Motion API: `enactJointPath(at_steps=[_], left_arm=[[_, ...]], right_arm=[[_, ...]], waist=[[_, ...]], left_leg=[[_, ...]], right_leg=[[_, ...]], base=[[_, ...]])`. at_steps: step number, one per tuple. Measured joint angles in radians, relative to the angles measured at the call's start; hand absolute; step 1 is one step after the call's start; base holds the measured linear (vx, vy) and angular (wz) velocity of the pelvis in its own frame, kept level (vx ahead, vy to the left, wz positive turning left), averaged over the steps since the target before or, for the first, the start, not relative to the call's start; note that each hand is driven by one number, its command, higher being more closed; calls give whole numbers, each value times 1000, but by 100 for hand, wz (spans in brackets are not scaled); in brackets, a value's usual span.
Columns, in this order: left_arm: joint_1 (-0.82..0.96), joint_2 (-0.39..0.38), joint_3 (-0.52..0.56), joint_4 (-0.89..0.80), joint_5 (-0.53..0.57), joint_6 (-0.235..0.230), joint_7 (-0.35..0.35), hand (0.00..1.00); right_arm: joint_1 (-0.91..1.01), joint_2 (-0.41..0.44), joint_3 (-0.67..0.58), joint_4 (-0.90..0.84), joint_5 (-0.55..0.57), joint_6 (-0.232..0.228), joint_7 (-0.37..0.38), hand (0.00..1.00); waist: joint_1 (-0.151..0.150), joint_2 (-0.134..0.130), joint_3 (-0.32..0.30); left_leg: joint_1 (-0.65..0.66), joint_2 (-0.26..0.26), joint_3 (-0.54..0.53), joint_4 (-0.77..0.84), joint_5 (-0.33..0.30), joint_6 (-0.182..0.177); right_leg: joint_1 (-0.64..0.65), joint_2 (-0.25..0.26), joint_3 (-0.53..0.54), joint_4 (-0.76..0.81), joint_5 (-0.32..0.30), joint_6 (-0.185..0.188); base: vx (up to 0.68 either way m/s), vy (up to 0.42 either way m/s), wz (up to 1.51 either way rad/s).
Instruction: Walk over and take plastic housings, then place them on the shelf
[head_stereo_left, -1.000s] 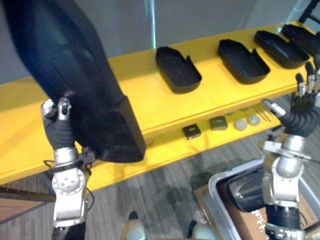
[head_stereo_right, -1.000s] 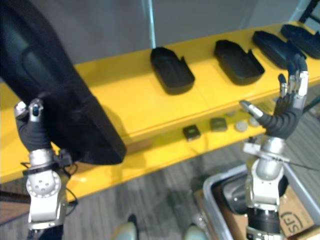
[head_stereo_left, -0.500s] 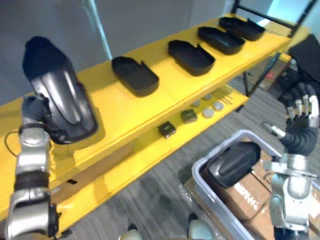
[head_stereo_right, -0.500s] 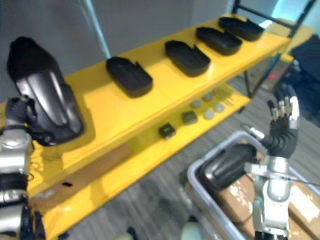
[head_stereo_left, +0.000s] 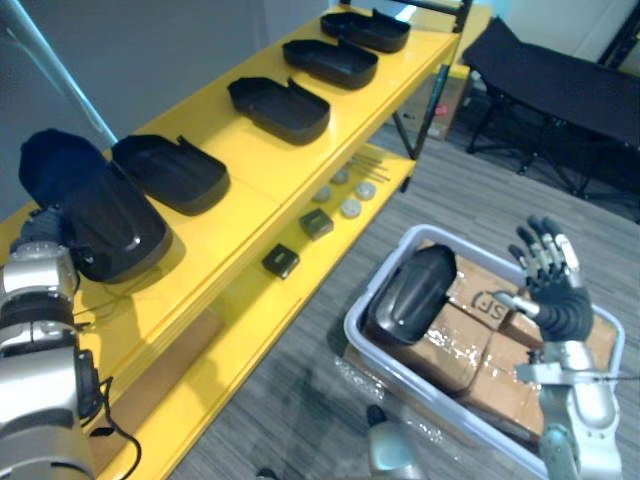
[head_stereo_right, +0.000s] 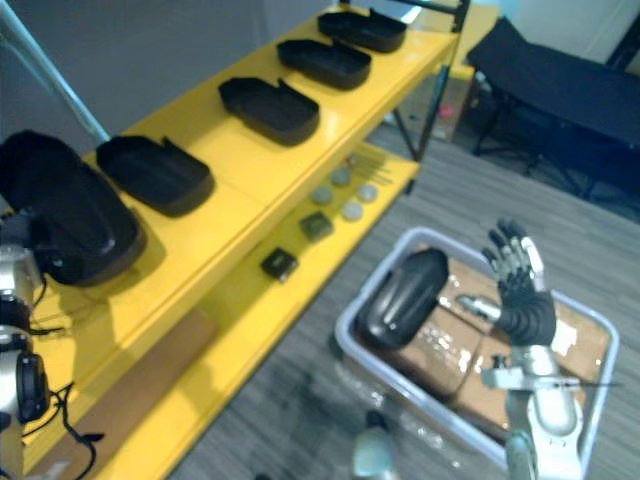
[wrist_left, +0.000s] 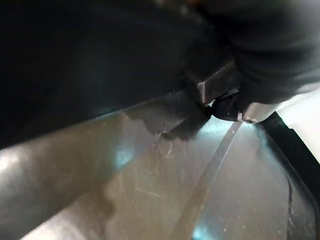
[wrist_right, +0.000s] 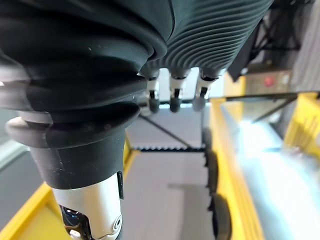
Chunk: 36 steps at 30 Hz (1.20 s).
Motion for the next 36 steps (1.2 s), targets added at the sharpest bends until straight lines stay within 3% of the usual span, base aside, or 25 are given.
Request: enactJointPath(at_steps=[6,11,16,21,22,24,27,32,36], left_arm=[[8,0,32,16,26,59,10,100],[12,5,55,15,68,60,18,100],[41,21,79,15,94,60,-25,100],[53,40,74,12,135,55,-73,100],[53,40,58,11,135,54,-79,100],[53,40,21,1,135,52,-85,100],[46,39,-54,-39,134,19,-92,100],[28,27,-122,-67,134,8,-90,100],[4,-7,-166,-80,129,4,-82,100]], right_arm=[[-1,-1,21,0,0,14,-20,0],[-1,-1,49,3,0,15,-31,0],[-2,-3,53,5,1,20,-43,0],[-21,-49,113,13,124,54,122,0],[-59,-73,178,13,149,63,184,0],[-129,-86,269,12,156,74,236,0],[-238,-87,377,12,169,93,257,0],[-340,-98,455,14,171,104,260,0],[-385,-103,533,15,171,128,278,0]], waist=[[9,16,12],[18,29,20],[29,35,23],[31,39,25],[34,39,27],[35,39,27],[46,41,45],[83,49,74],[94,49,80]], left_leg=[[-34,1,-28,42,-16,10],[-46,1,-58,51,-16,11],[-58,-1,-78,51,-15,11],[-70,-6,-104,51,-13,14],[-71,-8,-110,51,-12,15],[-81,-12,-131,53,-10,18],[-114,-19,-172,64,0,23],[-154,-36,-218,64,20,28],[-171,-45,-250,66,26,33]], right_leg=[[2,-11,-17,-1,4,4],[20,-19,-47,-7,4,4],[22,-23,-64,-13,4,4],[27,-31,-91,-15,4,4],[33,-34,-97,-16,3,4],[36,-40,-115,-15,3,5],[34,-51,-153,-14,2,4],[18,-64,-190,6,-7,4],[18,-73,-220,16,-9,1]], base=[[-41,8,11],[-11,3,18],[4,3,10],[9,3,14],[-6,10,15],[-27,4,23],[-37,-2,41],[-39,2,30],[-12,4,24]])
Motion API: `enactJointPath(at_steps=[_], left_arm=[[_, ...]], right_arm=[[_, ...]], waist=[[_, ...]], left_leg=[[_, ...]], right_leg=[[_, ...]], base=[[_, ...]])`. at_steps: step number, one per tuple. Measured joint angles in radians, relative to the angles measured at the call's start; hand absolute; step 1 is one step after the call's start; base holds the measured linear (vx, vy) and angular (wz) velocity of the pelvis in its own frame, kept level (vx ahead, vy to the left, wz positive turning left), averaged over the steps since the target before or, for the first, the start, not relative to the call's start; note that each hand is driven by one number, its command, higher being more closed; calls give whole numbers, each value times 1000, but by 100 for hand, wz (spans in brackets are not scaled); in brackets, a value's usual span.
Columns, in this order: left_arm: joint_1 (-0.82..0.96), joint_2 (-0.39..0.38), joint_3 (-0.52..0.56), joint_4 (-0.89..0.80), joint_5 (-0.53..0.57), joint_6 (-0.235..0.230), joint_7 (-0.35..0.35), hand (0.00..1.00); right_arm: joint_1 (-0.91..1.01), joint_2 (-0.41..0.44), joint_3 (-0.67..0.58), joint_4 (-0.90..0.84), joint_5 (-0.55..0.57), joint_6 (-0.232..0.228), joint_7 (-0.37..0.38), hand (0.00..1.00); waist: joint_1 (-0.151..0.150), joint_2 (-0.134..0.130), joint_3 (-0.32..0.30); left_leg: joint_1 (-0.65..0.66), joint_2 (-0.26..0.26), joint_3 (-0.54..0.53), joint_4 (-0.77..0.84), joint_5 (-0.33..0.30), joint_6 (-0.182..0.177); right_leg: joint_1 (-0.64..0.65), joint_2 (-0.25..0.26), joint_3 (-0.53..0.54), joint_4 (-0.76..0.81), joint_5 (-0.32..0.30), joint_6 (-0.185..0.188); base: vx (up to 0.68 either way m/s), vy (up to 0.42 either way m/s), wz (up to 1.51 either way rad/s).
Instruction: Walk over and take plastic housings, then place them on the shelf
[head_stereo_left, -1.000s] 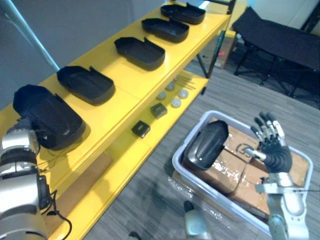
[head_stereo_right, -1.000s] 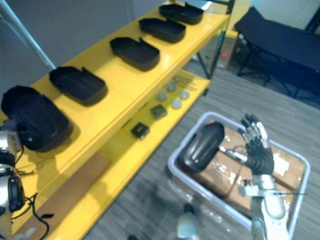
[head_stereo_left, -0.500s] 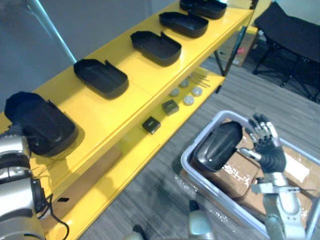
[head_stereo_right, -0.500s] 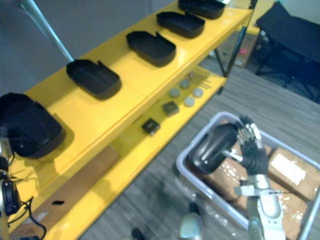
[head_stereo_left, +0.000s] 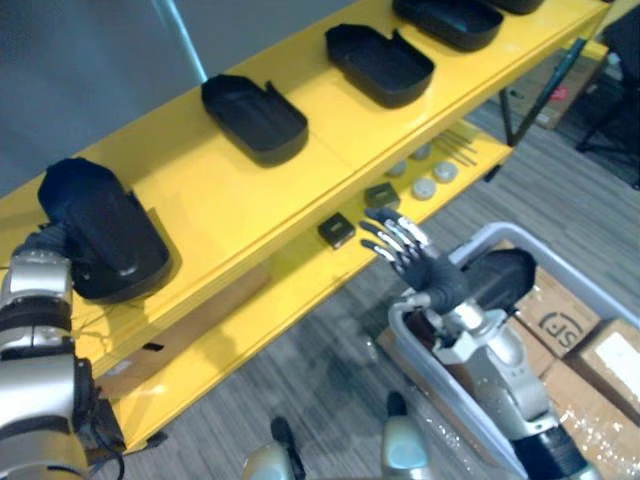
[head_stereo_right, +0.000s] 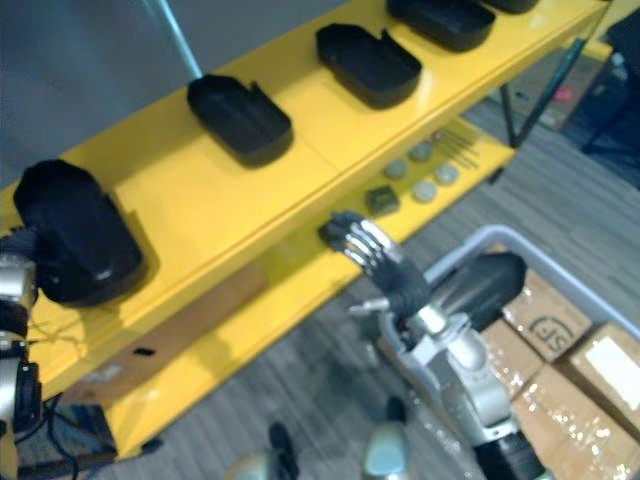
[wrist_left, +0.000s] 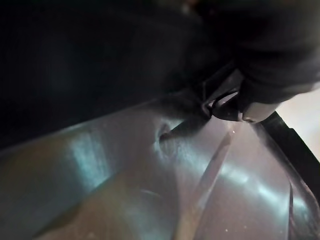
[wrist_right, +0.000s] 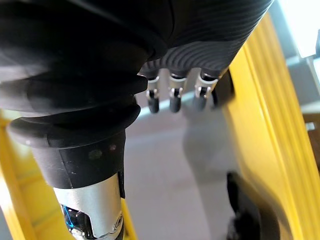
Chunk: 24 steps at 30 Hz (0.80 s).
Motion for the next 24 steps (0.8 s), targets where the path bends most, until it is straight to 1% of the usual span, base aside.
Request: enactJointPath(at_steps=[3,5,7,10,15,17,19,20,22,24], left_arm=[[-5,-35,-4,-13,-12,-21,18,100],[-11,-39,-29,-31,-17,-32,23,100],[-30,-42,-42,-32,-29,-50,43,100],[-68,-74,-45,-33,-58,-66,85,100],[-132,-98,-83,-33,-59,-81,118,100],[-147,-113,-84,-33,-60,-86,135,100],[-171,-113,-85,-33,-67,-88,142,100],[-183,-113,-85,-33,-91,-94,154,100],[-213,-113,-88,-33,-98,-98,179,100],[-237,-113,-89,-33,-98,-98,186,100]], right_arm=[[-29,2,65,2,2,15,8,0],[-44,11,87,3,3,20,17,0],[-72,17,127,5,20,37,25,0],[-111,36,186,33,20,41,32,0],[-165,76,265,41,17,42,44,0],[-170,90,280,44,17,43,41,0],[-182,96,283,46,17,45,33,0],[-185,96,282,46,17,53,21,0],[-186,97,282,48,18,66,19,0],[-186,97,283,48,18,81,19,0]], waist=[[13,4,4],[20,2,20],[21,0,36],[26,2,41],[35,-3,67],[40,-6,74],[46,-13,95],[49,-17,100],[50,-24,110],[52,-31,120]], left_leg=[[0,-5,-3,0,0,0],[0,-6,-4,1,2,2],[-13,-8,-9,0,9,2],[-35,-8,-23,-5,23,1],[-38,-9,-26,-10,35,1],[-38,-10,-26,-20,43,0],[-39,-7,-23,-25,43,-2],[-41,-7,-17,-35,44,-5],[-56,-4,-7,-34,55,-1],[-56,-5,-2,-30,60,0]], right_leg=[[0,-1,-2,6,-1,-1],[-3,-3,-2,17,-7,-4],[-23,-5,-3,38,-18,-4],[-50,-14,-9,65,-30,-1],[-66,-18,-8,97,-41,-4],[-73,-19,-8,107,-45,-5],[-75,-20,-7,118,-52,-2],[-87,-21,-6,128,-54,-2],[-111,-23,-3,139,-54,-1],[-117,-23,3,142,-54,-1]], base=[[-7,2,3],[-20,0,2],[-59,-14,8],[-38,-13,14],[-39,-10,3],[-52,-14,1],[-75,-17,0],[-55,-17,8],[-12,-8,3],[14,0,-5]])
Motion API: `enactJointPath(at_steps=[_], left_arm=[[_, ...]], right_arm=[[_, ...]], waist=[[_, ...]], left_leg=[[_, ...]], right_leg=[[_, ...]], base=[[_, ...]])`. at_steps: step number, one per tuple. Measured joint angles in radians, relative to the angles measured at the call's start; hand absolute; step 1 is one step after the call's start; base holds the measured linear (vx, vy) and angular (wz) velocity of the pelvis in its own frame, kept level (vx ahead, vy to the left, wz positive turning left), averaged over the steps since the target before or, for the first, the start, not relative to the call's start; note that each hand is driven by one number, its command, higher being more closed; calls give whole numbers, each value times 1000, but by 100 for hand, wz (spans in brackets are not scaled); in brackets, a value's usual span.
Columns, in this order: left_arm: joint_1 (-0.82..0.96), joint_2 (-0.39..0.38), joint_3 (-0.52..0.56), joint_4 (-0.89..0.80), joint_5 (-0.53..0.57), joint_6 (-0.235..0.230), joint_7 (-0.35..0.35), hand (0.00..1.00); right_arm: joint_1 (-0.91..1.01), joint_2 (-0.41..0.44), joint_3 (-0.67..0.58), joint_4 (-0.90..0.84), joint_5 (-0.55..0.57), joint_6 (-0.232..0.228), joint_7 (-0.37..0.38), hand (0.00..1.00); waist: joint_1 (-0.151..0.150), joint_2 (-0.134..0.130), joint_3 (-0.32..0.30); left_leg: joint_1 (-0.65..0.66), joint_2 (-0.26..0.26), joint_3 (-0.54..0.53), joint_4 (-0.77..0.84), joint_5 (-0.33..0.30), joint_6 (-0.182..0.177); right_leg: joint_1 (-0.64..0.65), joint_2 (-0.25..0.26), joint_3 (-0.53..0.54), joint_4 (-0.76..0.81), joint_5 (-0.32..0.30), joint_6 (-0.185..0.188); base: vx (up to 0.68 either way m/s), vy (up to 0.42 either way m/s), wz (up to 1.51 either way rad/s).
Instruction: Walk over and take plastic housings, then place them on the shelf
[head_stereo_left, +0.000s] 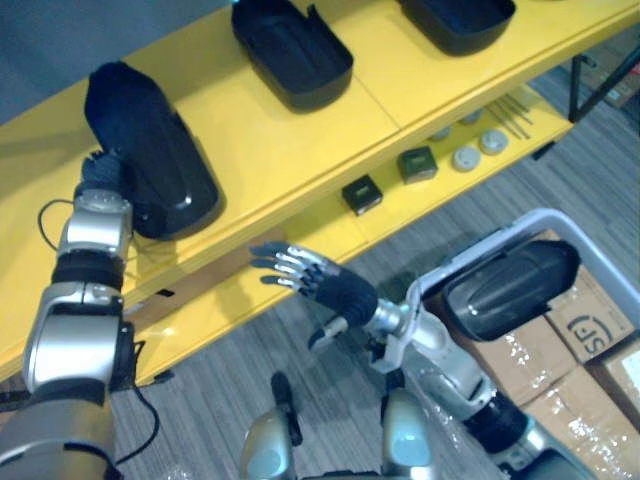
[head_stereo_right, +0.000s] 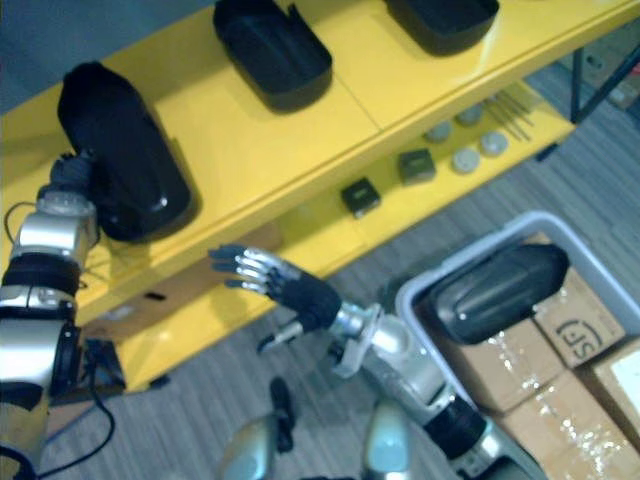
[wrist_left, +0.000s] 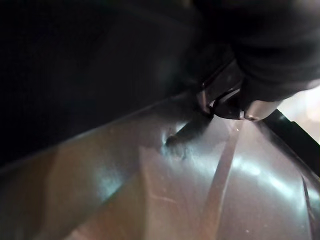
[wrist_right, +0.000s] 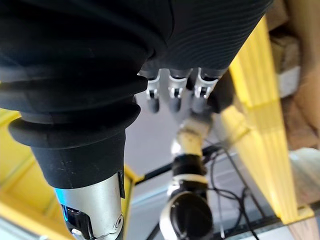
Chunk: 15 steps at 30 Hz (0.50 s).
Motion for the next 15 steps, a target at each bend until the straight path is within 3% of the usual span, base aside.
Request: enactJointPath(at_steps=[7,8,15], left_arm=[[-58,0,-22,0,0,14,39,100],[-61,0,-22,2,0,18,43,0],[-78,6,-23,20,12,60,82,0]], right_arm=[[0,9,21,0,1,5,0,0],[0,10,24,0,1,5,0,0],[3,12,28,-4,17,5,-21,0]], waist=[[-3,-18,11],[-2,-18,12],[-2,-20,25]], left_leg=[[-17,12,8,31,-12,-6],[-17,15,10,34,-14,-7],[-38,39,20,69,-26,-11]], right_leg=[[-8,11,16,0,0,0],[-8,14,19,0,1,0],[-27,35,35,3,4,-3]], base=[[2,0,-3],[-21,-11,-5],[-30,-14,-8]])
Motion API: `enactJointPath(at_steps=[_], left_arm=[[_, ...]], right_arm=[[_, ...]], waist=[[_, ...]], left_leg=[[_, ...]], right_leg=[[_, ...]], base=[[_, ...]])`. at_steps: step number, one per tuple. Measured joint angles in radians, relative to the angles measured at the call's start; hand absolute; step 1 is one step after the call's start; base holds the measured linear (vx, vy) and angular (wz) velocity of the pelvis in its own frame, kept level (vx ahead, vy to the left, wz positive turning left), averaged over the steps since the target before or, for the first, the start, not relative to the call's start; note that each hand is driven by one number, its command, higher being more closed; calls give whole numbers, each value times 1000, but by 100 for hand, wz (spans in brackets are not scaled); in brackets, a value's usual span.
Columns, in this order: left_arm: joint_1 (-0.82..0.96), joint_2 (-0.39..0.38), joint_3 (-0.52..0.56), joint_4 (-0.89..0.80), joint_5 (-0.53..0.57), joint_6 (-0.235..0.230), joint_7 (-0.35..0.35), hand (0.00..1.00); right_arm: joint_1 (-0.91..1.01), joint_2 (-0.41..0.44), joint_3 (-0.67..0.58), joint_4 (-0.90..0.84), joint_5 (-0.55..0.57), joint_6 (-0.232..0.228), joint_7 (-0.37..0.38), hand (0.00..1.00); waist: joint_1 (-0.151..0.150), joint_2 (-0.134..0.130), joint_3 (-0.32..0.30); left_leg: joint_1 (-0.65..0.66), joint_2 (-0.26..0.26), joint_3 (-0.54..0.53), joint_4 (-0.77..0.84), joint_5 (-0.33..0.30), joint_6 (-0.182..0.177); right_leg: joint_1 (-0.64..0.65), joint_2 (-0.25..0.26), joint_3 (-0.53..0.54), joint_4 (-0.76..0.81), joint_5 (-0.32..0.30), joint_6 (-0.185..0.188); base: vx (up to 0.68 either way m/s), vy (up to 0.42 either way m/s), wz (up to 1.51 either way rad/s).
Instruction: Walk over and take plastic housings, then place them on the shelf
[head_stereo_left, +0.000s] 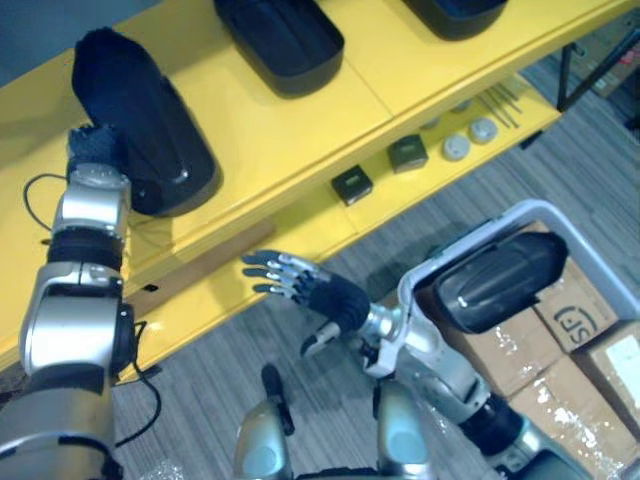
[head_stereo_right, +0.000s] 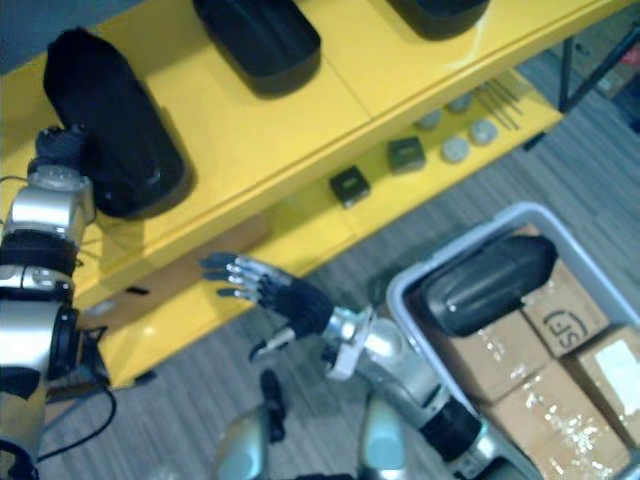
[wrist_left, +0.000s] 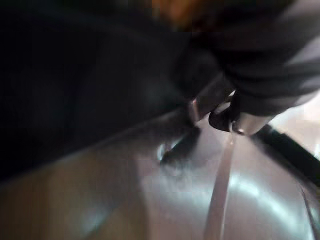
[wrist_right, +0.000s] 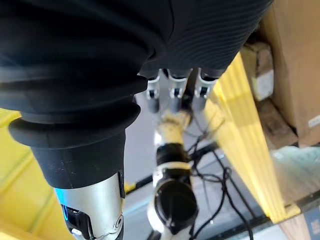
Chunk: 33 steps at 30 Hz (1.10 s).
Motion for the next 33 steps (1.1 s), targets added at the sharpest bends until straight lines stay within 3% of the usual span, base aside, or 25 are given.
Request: enactJointPath(at_steps=[8,11,14,17,19,22,26,28,30,31,33], left_arm=[[-22,1,1,21,40,34,30,0],[-22,1,4,23,36,49,88,0],[-22,1,26,24,-6,12,229,0],[-27,2,85,23,-43,-75,390,0],[-56,5,135,20,-36,-158,509,0],[-80,23,161,-13,12,-247,588,0],[-80,78,178,-59,81,-353,604,0],[-58,79,201,-89,83,-399,602,0],[80,75,212,-201,88,-462,567,0],[123,72,215,-238,88,-470,558,0],[287,28,295,-411,88,-514,512,0]], right_arm=[[13,0,-1,0,4,-4,-12,0],[32,0,-10,0,4,-6,-26,0],[66,-2,-25,0,4,-18,-43,0],[104,-1,-58,0,3,-59,-43,0],[131,-1,-95,0,3,-104,-43,0],[148,2,-126,1,4,-155,-43,0],[154,16,-148,12,1,-202,-53,0],[153,27,-178,36,1,-203,-69,0],[152,43,-217,59,-2,-204,-105,0],[149,48,-231,67,-4,-205,-113,0],[142,57,-300,74,-31,-215,-153,0]], waist=[[-2,0,0],[-2,0,0],[-3,0,0],[-5,0,0],[-5,0,0],[-8,-1,-2],[-7,-5,-39],[-3,-4,-65],[3,-3,-144],[7,-3,-161],[34,-3,-202]], left_leg=[[1,8,13,7,-2,-1],[-3,10,14,21,-8,-1],[-7,10,13,26,-11,0],[-4,10,15,20,-11,0],[6,7,17,13,-10,0],[55,4,21,-13,-9,-1],[91,-1,23,-52,-4,-4],[118,-5,15,-76,1,-4],[137,-5,7,-93,1,-4],[147,-5,4,-98,1,-4],[196,-7,-21,-119,1,-4]], right_leg=[[-12,8,13,12,0,0],[-12,9,15,13,0,0],[-12,8,15,13,0,0],[-11,8,15,11,0,0],[-6,7,15,9,0,0],[44,6,11,-14,0,0],[80,6,2,-49,1,2],[119,3,-18,-74,1,2],[168,3,-50,-120,2,2],[185,3,-59,-132,2,3],[262,6,-107,-158,1,2]], base=[[-6,-3,-5],[0,0,0],[0,0,0],[0,0,0],[0,0,0],[47,4,-3],[42,2,2],[94,4,16],[124,2,27],[159,-4,34],[141,-12,35]])
